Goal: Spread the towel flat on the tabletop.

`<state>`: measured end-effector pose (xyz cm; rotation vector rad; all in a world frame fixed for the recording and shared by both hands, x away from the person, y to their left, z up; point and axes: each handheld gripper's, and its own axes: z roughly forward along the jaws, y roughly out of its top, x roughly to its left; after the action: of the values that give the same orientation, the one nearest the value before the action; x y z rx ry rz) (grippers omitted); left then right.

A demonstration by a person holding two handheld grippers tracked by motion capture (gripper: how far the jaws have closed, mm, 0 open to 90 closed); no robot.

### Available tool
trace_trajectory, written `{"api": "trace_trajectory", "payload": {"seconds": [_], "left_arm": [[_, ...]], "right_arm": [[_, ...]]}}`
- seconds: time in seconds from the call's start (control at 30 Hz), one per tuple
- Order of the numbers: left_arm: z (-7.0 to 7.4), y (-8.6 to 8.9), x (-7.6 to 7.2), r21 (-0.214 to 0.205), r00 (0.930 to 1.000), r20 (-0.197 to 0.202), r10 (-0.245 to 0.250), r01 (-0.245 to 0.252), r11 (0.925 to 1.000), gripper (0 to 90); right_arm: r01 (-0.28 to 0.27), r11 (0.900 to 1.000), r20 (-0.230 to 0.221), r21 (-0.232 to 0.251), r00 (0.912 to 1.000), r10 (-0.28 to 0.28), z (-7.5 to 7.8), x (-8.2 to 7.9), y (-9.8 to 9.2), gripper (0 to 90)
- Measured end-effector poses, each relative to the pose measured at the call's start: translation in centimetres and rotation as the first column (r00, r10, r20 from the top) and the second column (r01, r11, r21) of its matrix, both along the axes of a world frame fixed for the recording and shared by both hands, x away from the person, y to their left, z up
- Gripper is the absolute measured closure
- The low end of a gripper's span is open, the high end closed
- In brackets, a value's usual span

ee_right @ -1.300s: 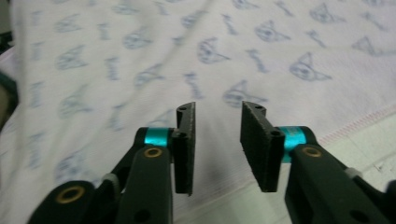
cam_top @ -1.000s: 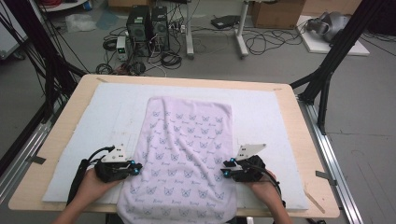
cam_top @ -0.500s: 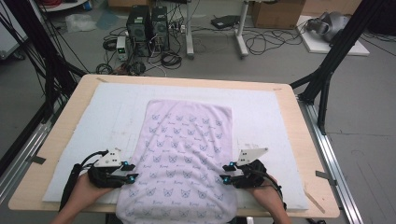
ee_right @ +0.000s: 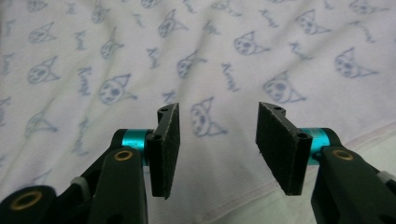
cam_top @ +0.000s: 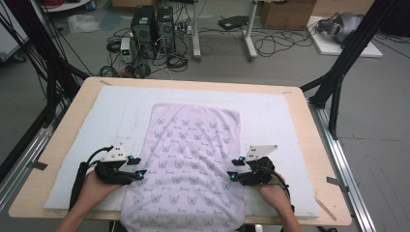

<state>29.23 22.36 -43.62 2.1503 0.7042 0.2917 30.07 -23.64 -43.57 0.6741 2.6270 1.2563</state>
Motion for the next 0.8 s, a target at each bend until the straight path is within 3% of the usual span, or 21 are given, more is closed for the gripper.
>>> {"api": "trace_trajectory", "payload": {"seconds": [0.23,0.53,0.8], "left_arm": [[0.4,0.0,1.5,-0.043,0.9990,0.020,0.039,-0.038,0.9983,43.5],[0.7,0.3,1.9,-0.044,0.9966,0.040,0.073,-0.071,0.9965,39.5],[0.7,0.1,2.0,-0.036,0.9963,0.049,0.070,-0.069,0.9970,38.0]], "right_arm": [[0.041,0.9981,0.013,0.046,0.9990,-0.042,0.2,1.5,-1.0,43.0],[0.092,0.9893,0.006,0.113,0.9956,-0.093,0.5,2.7,-1.3,27.9],[0.089,0.9934,0.013,0.072,0.9958,-0.090,0.4,2.3,-0.6,22.7]]}}
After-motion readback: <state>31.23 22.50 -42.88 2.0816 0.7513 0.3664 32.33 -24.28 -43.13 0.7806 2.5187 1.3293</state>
